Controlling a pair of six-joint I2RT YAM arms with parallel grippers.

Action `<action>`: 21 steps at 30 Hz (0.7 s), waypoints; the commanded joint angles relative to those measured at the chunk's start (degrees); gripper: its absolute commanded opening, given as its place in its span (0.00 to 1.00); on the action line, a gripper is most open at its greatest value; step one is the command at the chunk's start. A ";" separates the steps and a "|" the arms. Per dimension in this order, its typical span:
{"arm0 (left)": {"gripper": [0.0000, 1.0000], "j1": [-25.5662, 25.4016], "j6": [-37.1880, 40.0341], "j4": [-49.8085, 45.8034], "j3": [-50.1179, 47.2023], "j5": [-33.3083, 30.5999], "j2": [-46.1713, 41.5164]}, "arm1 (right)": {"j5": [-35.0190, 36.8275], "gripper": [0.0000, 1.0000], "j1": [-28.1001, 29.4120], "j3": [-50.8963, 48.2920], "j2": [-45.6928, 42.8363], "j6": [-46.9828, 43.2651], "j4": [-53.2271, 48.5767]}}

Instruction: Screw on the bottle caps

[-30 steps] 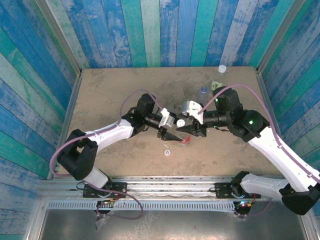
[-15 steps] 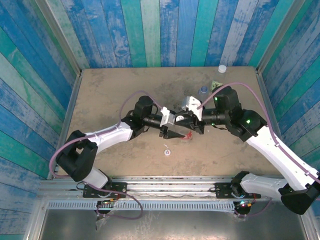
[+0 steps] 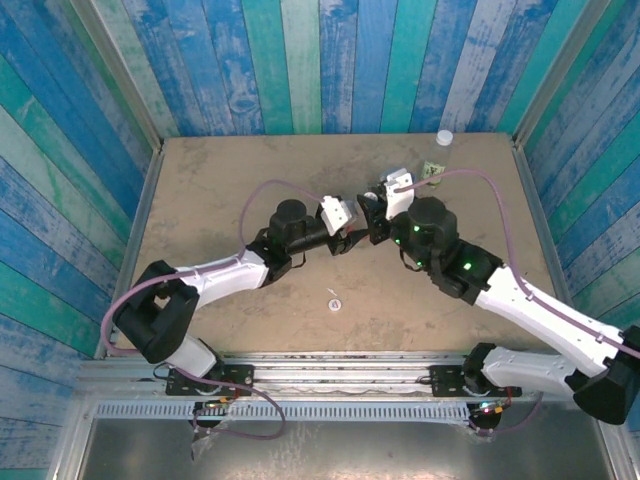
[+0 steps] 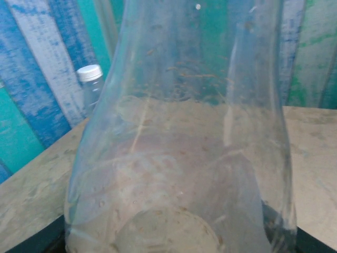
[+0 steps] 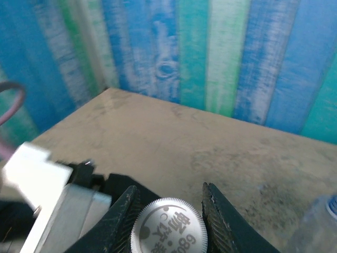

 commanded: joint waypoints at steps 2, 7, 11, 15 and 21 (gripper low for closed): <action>0.62 0.08 -1.80 9.76 -0.60 -13.85 0.80 | 20.49 0.10 3.11 2.30 5.46 10.72 -8.69; 0.63 0.96 -1.66 7.91 -1.79 -8.10 0.18 | 14.14 0.25 1.67 3.72 3.42 -0.21 -5.72; 0.63 3.94 -0.91 4.89 -1.80 11.44 -0.14 | -13.10 0.53 -4.36 3.61 -1.43 -9.37 -4.05; 0.63 5.85 3.93 -0.96 -0.47 25.05 -0.63 | -34.50 0.63 -10.83 2.02 -5.58 -14.91 -4.29; 0.63 6.48 11.46 -12.55 3.35 36.69 -1.40 | -60.73 0.65 -17.87 4.37 -4.17 -22.47 -11.52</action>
